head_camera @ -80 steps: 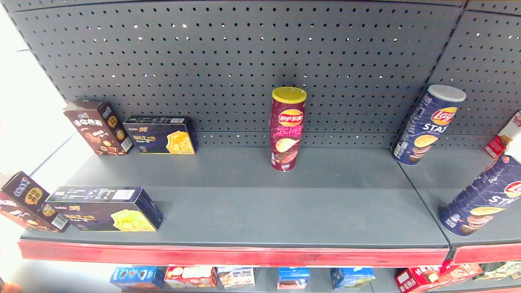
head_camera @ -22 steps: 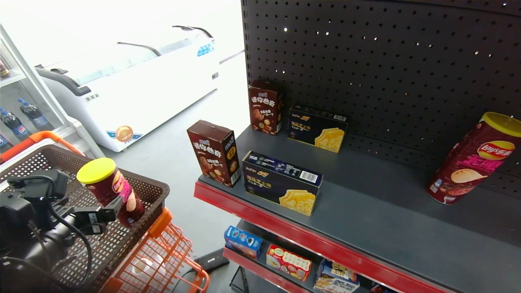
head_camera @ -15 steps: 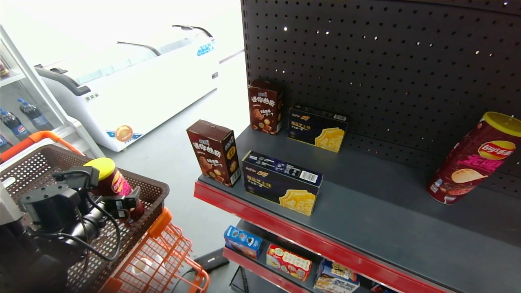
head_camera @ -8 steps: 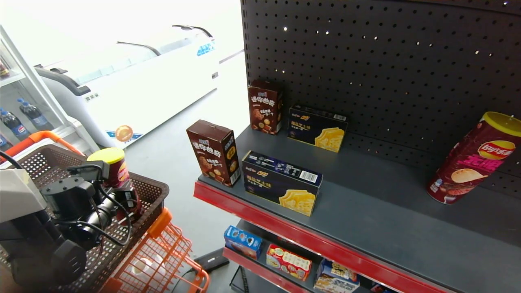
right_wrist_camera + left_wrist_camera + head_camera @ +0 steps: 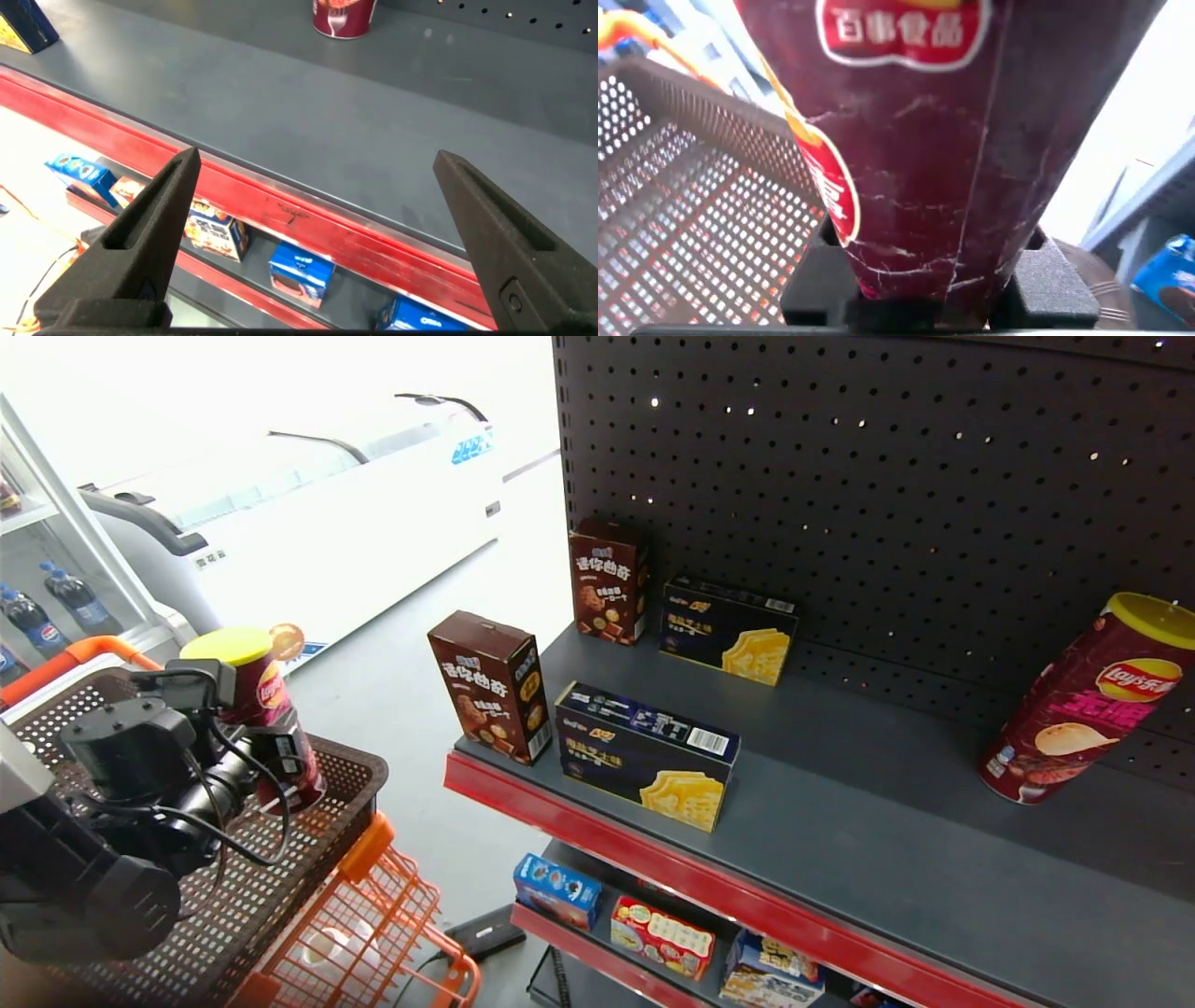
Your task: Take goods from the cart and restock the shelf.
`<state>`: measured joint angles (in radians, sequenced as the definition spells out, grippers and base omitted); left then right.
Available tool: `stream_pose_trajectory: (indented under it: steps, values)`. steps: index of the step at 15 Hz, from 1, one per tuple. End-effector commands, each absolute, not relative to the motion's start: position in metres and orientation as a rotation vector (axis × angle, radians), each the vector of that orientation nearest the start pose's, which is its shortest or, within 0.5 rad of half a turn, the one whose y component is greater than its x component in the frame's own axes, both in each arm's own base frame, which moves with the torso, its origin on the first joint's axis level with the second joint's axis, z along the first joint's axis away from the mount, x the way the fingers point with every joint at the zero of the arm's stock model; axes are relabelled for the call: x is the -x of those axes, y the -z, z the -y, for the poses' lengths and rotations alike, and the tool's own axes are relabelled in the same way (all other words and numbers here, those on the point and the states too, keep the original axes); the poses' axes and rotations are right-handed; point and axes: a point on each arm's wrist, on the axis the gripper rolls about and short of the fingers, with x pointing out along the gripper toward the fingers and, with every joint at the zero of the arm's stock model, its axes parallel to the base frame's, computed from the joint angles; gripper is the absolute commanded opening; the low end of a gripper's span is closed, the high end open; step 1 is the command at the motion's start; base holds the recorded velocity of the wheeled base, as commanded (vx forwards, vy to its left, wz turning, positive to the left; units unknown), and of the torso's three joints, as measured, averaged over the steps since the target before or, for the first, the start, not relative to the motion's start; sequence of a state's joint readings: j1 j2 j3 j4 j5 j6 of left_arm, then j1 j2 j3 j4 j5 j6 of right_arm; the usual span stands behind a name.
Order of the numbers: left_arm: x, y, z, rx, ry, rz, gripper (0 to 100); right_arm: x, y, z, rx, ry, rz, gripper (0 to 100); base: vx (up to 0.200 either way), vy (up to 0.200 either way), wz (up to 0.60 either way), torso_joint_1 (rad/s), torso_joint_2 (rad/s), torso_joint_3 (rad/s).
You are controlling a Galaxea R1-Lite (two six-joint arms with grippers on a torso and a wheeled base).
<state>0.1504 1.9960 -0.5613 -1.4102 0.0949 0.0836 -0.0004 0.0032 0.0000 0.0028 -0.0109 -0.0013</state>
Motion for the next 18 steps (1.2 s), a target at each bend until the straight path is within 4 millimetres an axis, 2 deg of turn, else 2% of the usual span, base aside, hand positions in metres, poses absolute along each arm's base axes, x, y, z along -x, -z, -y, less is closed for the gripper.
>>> stream_pose_trajectory:
  steps: [1, 3, 4, 6, 7, 11, 15, 18]
  values:
    - [-0.287, -0.171, -0.040, -0.101, -0.153, 0.062, 0, 0.023, -0.075, 0.000, 0.002, 0.012, -0.006, 100, 0.000, 0.000, 0.00, 0.000, 0.00, 0.000]
    - [-0.262, -0.189, -0.028, -0.106, -0.068, 0.078, 0, 0.023, -0.075, 0.000, 0.002, 0.011, -0.005, 100, 0.000, 0.000, 0.00, 0.000, 0.00, 0.000]
    - [-0.259, -0.191, -0.025, -0.102, -0.052, 0.086, 0, 0.023, -0.075, 0.000, 0.002, 0.011, -0.006, 100, 0.000, 0.000, 0.00, 0.000, 0.00, 0.000]
    - [-0.242, -0.209, -0.003, -0.093, 0.032, 0.150, 0, 0.023, -0.075, 0.000, 0.002, 0.012, -0.005, 100, 0.000, 0.000, 0.00, 0.000, 0.00, 0.000]
    - [-0.238, -0.211, 0.003, -0.079, 0.058, 0.160, 0, 0.023, -0.075, 0.000, 0.002, 0.012, -0.005, 100, 0.000, 0.000, 0.00, 0.000, 0.00, 0.000]
    - [-0.166, -0.198, 0.047, -0.042, 0.319, 0.145, 0, 0.023, -0.075, 0.000, 0.002, 0.012, -0.006, 100, 0.000, 0.000, 0.00, 0.000, 0.00, 0.000]
    - [-0.131, -0.205, 0.063, -0.038, 0.493, 0.118, 0, 0.023, -0.075, 0.000, 0.002, 0.012, -0.006, 100, 0.000, 0.000, 0.00, 0.000, 0.00, 0.000]
    - [-0.114, -0.205, 0.080, -0.045, 0.652, 0.066, 0, 0.023, -0.075, 0.000, 0.002, 0.011, -0.006, 100, 0.000, 0.000, 0.00, 0.000, 0.00, 0.000]
